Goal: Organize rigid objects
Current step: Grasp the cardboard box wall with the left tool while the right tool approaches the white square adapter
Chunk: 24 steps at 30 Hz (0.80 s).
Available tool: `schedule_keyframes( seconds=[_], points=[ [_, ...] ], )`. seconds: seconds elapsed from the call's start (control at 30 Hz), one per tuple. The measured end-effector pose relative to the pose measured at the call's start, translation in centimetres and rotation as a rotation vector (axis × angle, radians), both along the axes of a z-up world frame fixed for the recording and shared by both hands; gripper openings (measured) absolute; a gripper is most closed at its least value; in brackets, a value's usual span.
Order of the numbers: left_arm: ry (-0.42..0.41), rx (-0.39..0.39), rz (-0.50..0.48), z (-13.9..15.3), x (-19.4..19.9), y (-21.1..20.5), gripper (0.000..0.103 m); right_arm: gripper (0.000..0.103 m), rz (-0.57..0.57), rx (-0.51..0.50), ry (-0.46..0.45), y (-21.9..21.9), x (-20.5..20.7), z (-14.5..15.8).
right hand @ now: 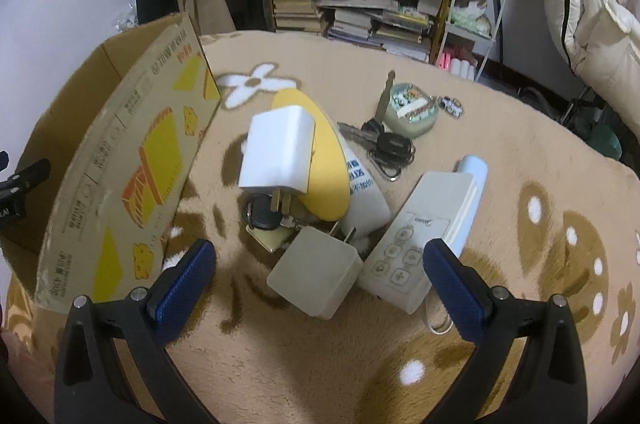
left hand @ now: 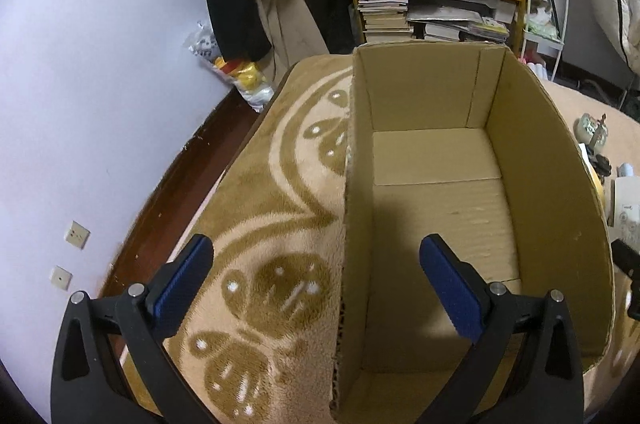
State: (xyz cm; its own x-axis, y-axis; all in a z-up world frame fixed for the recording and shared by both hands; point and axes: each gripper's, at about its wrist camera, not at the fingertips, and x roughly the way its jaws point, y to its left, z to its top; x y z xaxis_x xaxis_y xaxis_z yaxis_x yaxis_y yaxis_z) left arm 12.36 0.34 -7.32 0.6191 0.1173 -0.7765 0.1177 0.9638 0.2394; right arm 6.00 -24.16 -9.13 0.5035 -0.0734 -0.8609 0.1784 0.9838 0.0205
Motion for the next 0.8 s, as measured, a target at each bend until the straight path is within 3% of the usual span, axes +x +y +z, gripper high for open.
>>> schedule_keyframes(
  seconds=[0.13,0.27,0.47,0.53,0.67,0.73,0.8],
  points=[
    [0.013,-0.019,-0.011,-0.2,0.0,0.2,0.101,0.103,-0.013,0.015,0.026,-0.3,0.3,-0.9],
    [0.018,0.010,-0.002,-0.6,0.3,-0.1,0.100,0.103,-0.028,0.015,0.050,-0.5,0.7,-1.7],
    [0.087,-0.024,0.035,-1.6,0.9,0.5,0.082,0.103,0.010,0.001,0.077,0.4,1.0,-2.4],
    [0.101,-0.034,0.040,-1.8,0.9,0.6,0.075,0.094,0.025,0.012,0.091,0.6,1.0,-2.7],
    [0.127,-0.056,0.070,-2.3,1.0,1.1,0.064,0.089,0.041,0.021,0.104,0.7,0.9,-3.1],
    [0.140,-0.076,0.078,-2.4,1.0,1.4,0.054,0.075,0.039,0.046,0.116,0.6,1.0,-3.4],
    [0.143,-0.085,0.079,-2.4,0.9,1.5,0.051,0.073,0.035,0.069,0.123,0.3,0.9,-3.6]
  ],
)
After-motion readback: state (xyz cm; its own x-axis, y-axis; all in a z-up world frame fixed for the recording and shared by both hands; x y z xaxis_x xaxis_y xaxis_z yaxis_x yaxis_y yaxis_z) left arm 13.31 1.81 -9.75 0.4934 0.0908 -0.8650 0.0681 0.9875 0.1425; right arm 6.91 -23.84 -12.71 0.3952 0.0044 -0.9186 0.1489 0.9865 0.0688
